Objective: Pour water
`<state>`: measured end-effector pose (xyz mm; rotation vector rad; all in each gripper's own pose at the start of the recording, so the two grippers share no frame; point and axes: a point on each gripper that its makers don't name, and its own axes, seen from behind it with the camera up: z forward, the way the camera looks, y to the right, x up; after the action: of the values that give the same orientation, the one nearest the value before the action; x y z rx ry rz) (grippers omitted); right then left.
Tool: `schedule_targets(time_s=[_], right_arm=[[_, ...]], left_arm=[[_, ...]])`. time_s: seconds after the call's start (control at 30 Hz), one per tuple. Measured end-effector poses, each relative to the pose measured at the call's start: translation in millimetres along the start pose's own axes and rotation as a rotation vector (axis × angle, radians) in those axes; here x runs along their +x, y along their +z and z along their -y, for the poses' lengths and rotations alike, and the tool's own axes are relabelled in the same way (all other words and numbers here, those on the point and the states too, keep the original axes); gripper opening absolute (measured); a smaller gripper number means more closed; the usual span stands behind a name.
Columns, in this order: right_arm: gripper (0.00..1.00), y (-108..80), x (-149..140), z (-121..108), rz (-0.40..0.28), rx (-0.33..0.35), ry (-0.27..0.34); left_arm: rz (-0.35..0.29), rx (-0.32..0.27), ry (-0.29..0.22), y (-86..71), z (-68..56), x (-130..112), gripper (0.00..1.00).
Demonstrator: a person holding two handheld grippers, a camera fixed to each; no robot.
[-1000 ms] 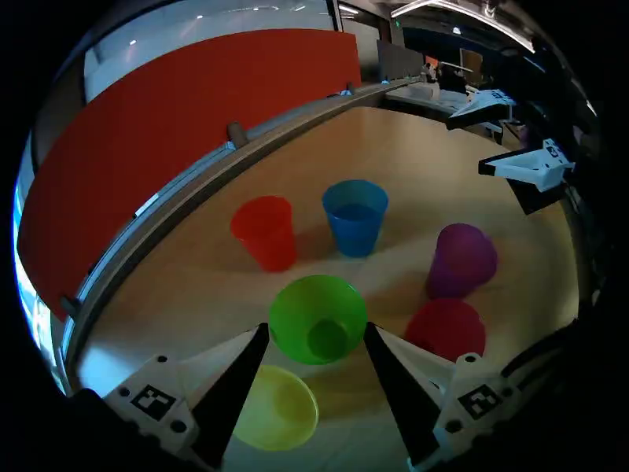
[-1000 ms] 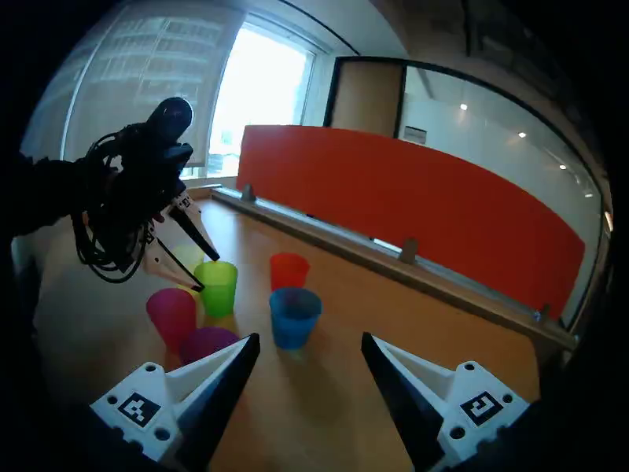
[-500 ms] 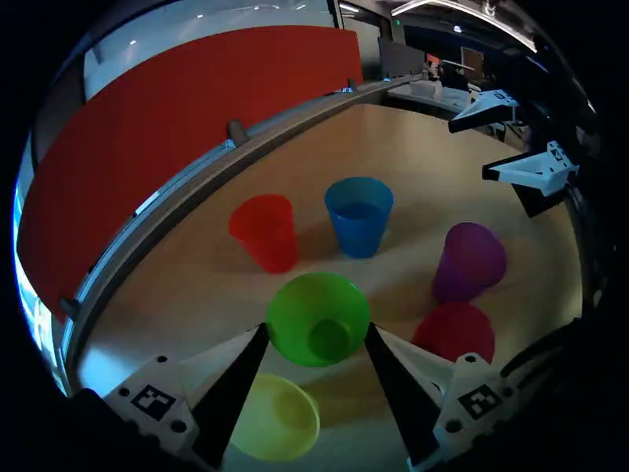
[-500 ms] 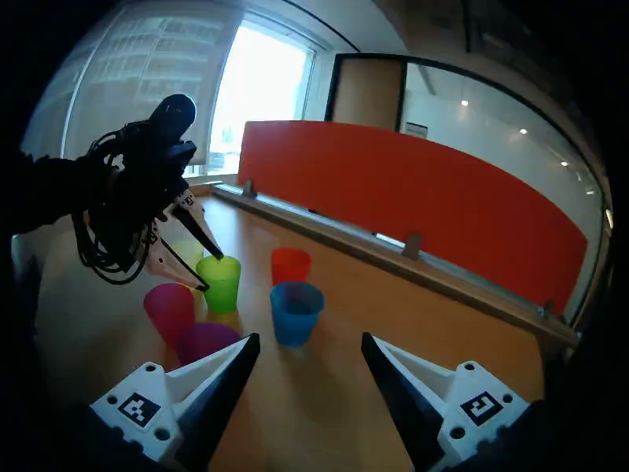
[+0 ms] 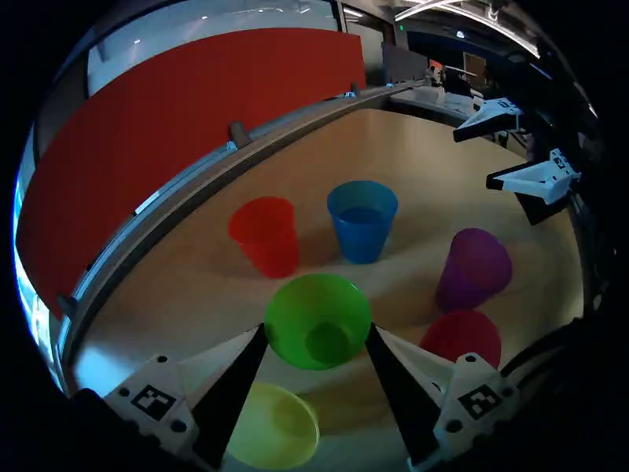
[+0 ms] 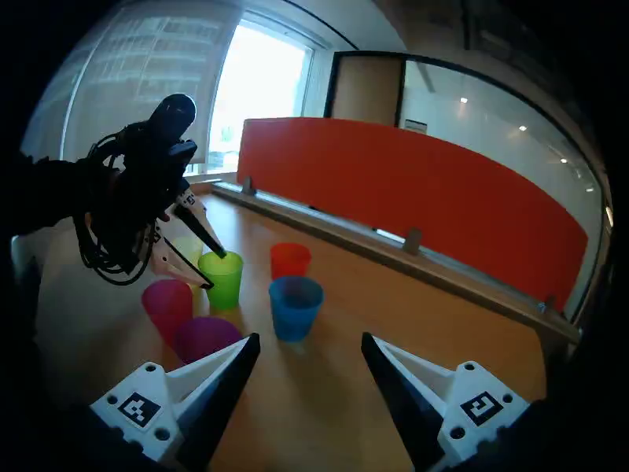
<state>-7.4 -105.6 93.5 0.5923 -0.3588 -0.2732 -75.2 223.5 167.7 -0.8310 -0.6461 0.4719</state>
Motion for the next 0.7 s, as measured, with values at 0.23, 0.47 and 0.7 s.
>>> schedule_targets(time_s=[0.23, 0.47, 0.7], right_arm=[[1.00, 1.8, -2.0, 0.8, 0.001, 0.002, 0.004], [1.00, 2.2, -2.9, -0.1, 0.000, -0.002, 0.005], [1.00, 1.4, -4.2, -0.8, -0.001, -0.004, 0.010]], left_arm=[[-0.011, 0.004, -0.009, 3.7, 1.8, 0.9, 0.90], [-0.028, 0.006, -0.012, 6.2, 2.4, 3.3, 0.90], [-0.038, 0.009, -0.002, 6.5, 1.1, 2.1, 0.89]])
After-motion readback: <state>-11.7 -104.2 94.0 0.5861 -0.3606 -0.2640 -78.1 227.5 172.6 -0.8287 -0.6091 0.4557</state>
